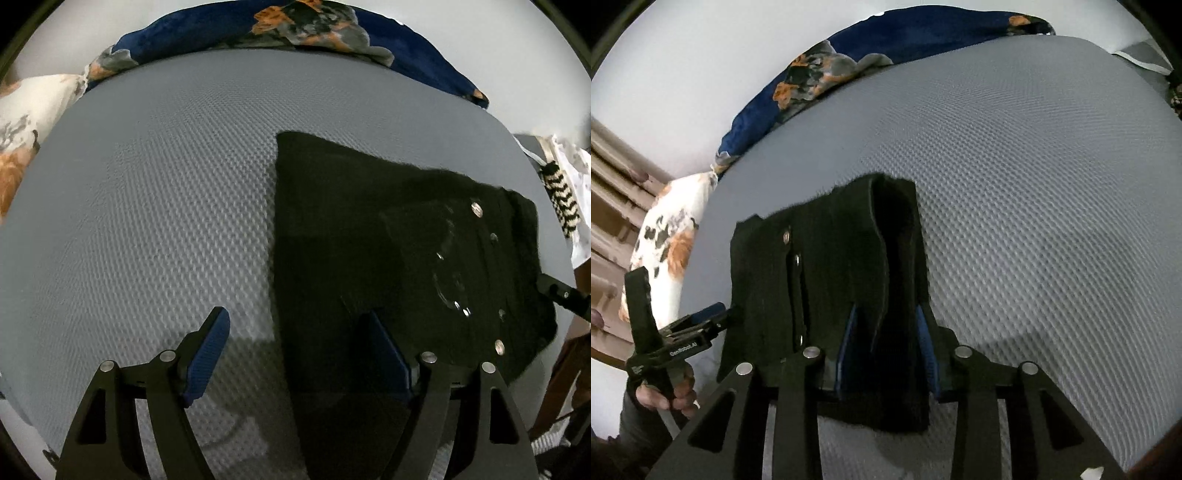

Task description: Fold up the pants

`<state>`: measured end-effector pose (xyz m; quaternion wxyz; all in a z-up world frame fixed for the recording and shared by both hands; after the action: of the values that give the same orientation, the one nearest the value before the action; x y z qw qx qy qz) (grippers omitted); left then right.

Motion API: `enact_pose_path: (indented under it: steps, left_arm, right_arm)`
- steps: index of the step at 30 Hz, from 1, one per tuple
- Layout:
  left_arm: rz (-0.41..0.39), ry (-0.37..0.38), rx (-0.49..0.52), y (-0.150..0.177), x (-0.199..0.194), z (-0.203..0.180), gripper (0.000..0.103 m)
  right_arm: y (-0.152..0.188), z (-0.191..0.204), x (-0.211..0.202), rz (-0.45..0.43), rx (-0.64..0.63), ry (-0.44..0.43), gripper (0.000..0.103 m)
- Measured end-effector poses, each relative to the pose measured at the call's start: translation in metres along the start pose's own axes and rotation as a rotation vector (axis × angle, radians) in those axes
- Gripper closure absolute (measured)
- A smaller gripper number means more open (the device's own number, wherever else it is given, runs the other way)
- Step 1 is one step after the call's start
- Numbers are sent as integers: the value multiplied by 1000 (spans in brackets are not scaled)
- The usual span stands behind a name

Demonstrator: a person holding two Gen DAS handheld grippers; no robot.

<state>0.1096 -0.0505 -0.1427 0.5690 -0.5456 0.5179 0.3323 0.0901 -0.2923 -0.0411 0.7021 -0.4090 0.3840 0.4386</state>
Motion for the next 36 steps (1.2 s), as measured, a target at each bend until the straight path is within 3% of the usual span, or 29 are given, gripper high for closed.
enact_pose_path:
  steps: [7, 10, 13, 17, 27, 36]
  left_arm:
    - [-4, 2, 20, 20, -9, -5, 26]
    - [0, 2, 20, 26, -10, -6, 26]
    - [0, -3, 29, 31, -10, -12, 26]
    - [-3, -1, 41, 39, -14, -15, 26]
    - [38, 3, 29, 45, -5, -16, 26]
    - [43, 12, 17, 38, 0, -20, 26]
  right_arm:
    - [13, 10, -3, 14, -31, -14, 72]
    - [18, 5, 12, 76, 4, -30, 81]
    - [19, 6, 4, 61, -2, -24, 89]
    - [26, 6, -3, 54, -19, 7, 91]
    - [32, 0, 1, 62, -11, 40, 93]
    - [33, -10, 2, 68, 49, -12, 91]
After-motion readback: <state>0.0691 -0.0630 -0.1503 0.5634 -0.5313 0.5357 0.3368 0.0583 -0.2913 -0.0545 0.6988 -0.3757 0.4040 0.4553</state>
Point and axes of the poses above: each gripper's, at about its wrist camera, not at the fingertips, and x roughly the way its jaws point, z to its left, y to its underside, the point moved 2 cm from there along x, roughly the way its jaws point, and after that the axes turned 7 degrees about z, right-handed, at the moved point
